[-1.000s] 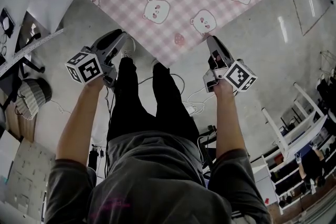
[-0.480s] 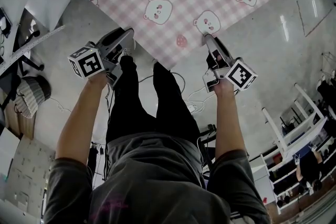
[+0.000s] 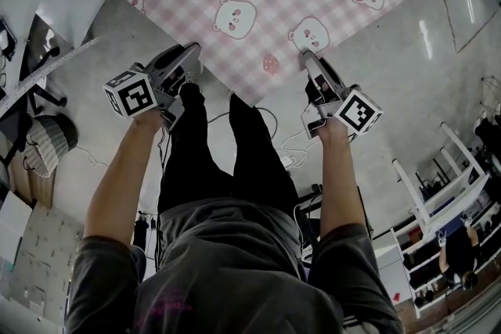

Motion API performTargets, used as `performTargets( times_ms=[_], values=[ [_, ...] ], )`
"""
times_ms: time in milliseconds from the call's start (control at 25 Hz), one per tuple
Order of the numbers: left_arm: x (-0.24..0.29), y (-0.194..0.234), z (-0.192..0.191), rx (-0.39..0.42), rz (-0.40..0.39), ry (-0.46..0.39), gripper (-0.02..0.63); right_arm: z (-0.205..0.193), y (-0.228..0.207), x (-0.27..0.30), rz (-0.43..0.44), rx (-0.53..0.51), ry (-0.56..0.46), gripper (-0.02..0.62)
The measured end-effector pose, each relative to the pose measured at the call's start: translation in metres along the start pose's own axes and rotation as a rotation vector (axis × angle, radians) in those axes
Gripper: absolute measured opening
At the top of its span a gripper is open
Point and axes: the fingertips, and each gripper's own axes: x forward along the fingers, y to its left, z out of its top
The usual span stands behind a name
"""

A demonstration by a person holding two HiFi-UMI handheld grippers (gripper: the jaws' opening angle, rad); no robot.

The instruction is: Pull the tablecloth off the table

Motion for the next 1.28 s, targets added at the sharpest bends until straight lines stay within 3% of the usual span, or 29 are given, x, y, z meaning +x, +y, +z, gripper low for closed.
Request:
performTargets(
  times_ms=[520, 720, 920, 1120, 1280],
  values=[
    [-0.001, -0.008, 0.002, 0.001, -0.020, -0.011, 0.014, 0.003, -0.003, -0.013, -0.041, -0.024, -0.028, 0.017],
    [-0.003, -0.014, 0.006, 0.020, -0.008, -0.025, 0.003, 0.009, 0.016, -0.008, 0.051, -0.002, -0.060, 0.006],
    [-0.006, -0.018, 0.006, 0.024, -0.001, -0.026, 0.002, 0.009, 0.009, -0.014, 0.026, -0.006, -0.043, 0.006],
    [-0.009, -0.026, 0.012, 0.026, 0.025, -0.042, 0.002, 0.013, 0.024, -0.009, 0.132, 0.050, -0.035, 0.006],
    [-0.006, -0.029, 0.015, 0.037, 0.033, -0.045, 0.002, 0.016, 0.021, -0.007, 0.139, 0.053, -0.022, 0.005]
  ],
)
